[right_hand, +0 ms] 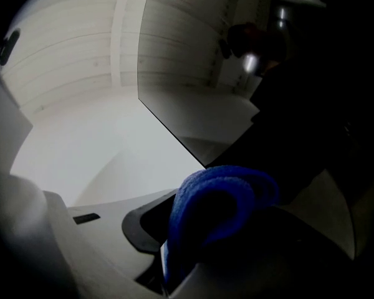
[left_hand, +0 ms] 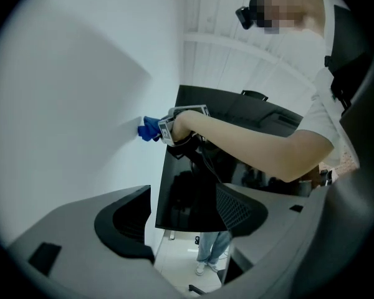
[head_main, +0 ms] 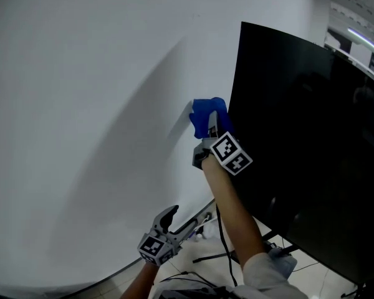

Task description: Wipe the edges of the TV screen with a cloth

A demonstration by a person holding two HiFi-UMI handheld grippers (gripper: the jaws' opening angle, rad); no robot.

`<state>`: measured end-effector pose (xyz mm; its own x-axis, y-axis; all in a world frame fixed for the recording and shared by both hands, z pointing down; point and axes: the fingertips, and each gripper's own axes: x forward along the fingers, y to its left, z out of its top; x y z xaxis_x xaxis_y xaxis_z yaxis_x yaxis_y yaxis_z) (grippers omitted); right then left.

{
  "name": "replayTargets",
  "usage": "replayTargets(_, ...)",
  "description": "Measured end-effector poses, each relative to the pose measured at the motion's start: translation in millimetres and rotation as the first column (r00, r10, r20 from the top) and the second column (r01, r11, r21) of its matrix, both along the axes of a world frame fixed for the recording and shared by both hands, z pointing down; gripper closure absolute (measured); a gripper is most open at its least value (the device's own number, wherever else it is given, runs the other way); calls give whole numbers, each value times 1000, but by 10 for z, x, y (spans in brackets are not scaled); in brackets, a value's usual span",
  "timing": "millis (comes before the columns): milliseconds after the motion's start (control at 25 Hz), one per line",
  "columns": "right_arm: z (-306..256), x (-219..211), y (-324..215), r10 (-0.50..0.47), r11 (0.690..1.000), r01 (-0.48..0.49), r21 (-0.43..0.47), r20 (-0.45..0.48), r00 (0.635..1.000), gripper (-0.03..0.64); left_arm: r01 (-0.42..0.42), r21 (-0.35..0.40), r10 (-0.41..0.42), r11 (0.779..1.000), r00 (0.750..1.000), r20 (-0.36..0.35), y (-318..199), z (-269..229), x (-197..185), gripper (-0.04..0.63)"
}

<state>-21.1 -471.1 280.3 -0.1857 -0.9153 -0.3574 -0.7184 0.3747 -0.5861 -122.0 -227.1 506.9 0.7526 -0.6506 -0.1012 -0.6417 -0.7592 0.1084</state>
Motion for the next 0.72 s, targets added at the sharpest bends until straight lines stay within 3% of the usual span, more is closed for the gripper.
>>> replayTargets(160, -576, 1, 26, 15, 996, -14, 88, -20, 1000, 534, -23, 28, 23, 999, 1000, 7, 99, -125, 78, 288)
replayTargets(400, -1776, -67, -174, 101, 977, -67, 202, -159, 982, 534, -44, 65, 43, 997, 999, 17, -18, -309, 28, 288)
replayTargets(600, -2604, -80, -136, 37, 971, -17, 237, -82, 996, 534, -55, 74, 55, 996, 998, 8, 8, -345, 105, 288)
replayTargets(720, -2931, -66, -69, 17, 970, -7, 242, -39, 999, 534, -47, 55, 49, 997, 998, -41, 47, -591, 152, 288)
